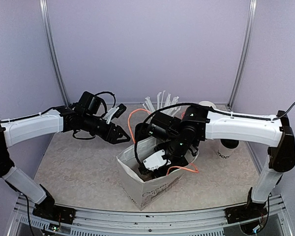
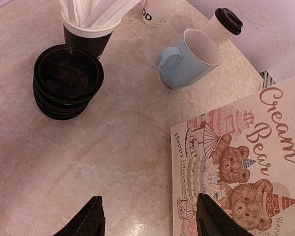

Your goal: Pack the takeout coffee

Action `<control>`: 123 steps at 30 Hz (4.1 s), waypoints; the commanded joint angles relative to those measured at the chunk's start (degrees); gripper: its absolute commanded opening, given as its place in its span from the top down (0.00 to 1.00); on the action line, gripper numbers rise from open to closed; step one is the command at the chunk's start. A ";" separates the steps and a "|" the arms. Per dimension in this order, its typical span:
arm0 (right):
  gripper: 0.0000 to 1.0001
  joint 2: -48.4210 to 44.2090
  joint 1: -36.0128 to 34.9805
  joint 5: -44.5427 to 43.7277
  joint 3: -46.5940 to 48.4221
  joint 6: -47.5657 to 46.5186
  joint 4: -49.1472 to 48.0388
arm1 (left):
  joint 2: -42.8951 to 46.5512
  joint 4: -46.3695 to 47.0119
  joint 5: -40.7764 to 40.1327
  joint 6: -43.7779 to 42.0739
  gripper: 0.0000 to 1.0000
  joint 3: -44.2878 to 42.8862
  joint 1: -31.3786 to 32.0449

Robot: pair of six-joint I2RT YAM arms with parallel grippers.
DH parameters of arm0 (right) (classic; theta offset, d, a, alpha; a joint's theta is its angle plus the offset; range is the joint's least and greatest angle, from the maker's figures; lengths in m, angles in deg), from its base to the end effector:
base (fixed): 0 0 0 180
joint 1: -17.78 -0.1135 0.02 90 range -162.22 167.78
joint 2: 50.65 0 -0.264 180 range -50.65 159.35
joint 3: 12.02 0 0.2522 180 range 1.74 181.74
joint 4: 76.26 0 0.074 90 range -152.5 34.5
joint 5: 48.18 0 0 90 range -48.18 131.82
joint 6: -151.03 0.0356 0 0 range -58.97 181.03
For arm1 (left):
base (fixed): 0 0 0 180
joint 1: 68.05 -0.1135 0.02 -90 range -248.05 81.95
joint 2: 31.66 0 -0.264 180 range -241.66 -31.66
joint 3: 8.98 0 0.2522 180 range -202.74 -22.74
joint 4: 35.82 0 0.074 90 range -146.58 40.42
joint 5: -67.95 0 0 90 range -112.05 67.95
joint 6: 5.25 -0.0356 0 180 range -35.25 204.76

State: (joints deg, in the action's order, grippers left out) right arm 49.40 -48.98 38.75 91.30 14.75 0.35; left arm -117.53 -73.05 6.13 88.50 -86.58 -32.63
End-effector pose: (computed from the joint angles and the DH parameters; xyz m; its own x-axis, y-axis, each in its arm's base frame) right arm 0.1396 0.3202 0.2829 0.3975 -0.9034 -0.1611 -0.9032 -0.3541 -0.2427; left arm 0.2546 -0.2017 0.2654 -0.6311 0.3781 -0.6774 0.7409 0.5524 -0.3819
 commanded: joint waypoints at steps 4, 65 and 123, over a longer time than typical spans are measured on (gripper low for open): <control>1.00 4.06 1.55 6.83 5.06 2.78 5.04 | 5.72 -0.46 -0.20 -0.83 0.36 -1.48 -4.23; 0.21 -1.17 4.40 8.66 13.21 2.64 1.41 | 2.66 -1.28 -1.03 1.50 1.00 -18.83 6.30; 0.00 -28.16 49.89 20.86 -7.93 5.96 -12.04 | -1.44 -0.49 -23.58 -0.53 1.00 -19.16 54.17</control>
State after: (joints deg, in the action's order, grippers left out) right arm 23.96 0.57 58.70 85.88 21.02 -10.52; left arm -117.79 -72.24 -13.65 86.65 -102.64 19.63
